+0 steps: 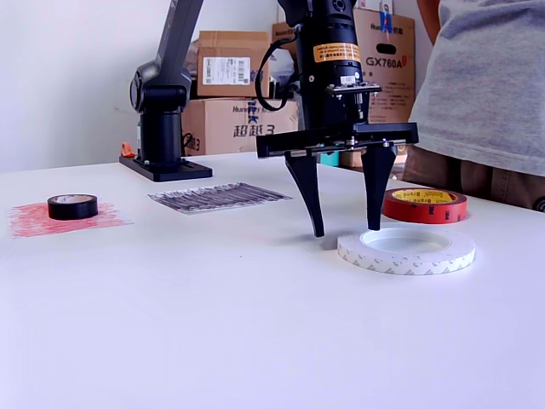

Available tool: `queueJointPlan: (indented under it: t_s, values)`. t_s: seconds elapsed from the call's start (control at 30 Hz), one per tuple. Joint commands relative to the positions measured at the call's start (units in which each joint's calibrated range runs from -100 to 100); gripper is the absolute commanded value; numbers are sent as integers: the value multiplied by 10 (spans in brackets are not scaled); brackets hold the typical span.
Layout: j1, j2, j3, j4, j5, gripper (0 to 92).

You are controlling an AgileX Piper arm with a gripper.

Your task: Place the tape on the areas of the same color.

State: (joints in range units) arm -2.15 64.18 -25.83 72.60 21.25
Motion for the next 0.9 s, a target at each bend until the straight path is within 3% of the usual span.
queueJointPlan:
  t_s: [0.0, 0.67, 0.77, 0.87]
  values:
    - [-3, 5, 2, 2, 2, 610]
    - [10, 6, 1, 2, 4, 604]
    - [10, 6, 1, 2, 4, 509]
    - [10, 6, 1, 2, 4, 298]
